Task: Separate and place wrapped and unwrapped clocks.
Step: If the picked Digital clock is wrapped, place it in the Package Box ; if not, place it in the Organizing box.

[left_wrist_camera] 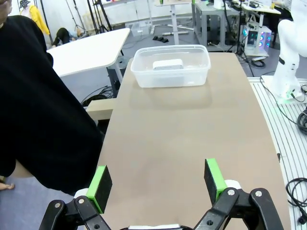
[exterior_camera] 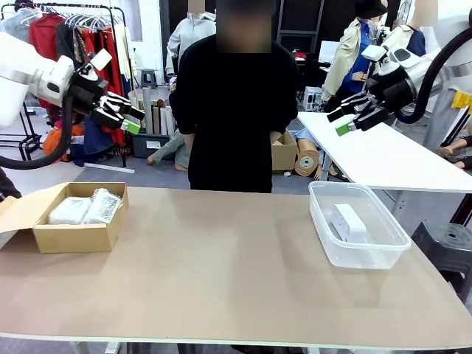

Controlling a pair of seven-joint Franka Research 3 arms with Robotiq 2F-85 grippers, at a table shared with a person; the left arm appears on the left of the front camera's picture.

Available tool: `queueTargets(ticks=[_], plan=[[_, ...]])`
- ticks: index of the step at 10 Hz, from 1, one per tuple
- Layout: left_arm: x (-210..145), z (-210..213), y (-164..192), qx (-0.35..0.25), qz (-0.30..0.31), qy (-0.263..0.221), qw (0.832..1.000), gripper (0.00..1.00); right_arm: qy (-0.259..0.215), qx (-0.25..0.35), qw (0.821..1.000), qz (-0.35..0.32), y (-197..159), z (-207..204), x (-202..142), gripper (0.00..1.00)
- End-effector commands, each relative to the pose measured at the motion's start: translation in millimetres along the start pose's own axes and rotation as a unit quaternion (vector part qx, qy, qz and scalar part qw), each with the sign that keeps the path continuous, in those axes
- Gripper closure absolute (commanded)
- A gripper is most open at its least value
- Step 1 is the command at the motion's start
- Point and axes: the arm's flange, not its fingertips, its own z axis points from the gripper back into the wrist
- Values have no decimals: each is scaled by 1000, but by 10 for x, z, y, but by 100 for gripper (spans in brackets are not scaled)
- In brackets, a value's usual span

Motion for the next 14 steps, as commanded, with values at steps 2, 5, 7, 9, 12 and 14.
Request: queueTargets(ticks=[2, 5, 7, 9, 12, 14], plan=[[30, 19, -22, -1, -1, -5, 1000, 0, -1, -2, 1000, 8, 16, 1, 7, 0], [30, 19, -22, -1, -1, -5, 1000, 0, -1, -2, 1000, 8, 16, 1, 7, 0], [30, 19, -22, -1, -1, -5, 1000, 0, -1, -2, 1000, 8, 16, 1, 7, 0], [30, 19, -22, -1, -1, -5, 1000, 0, -1, -2, 1000, 8, 16, 1, 7, 0], [30, 19, -22, -1, -1, -5, 1000, 0, -1, -2, 1000, 8, 16, 1, 7, 0], [30, 19, -22, -1, -1, -5, 1000, 0, -1, -2, 1000, 8, 16, 1, 7, 0]])
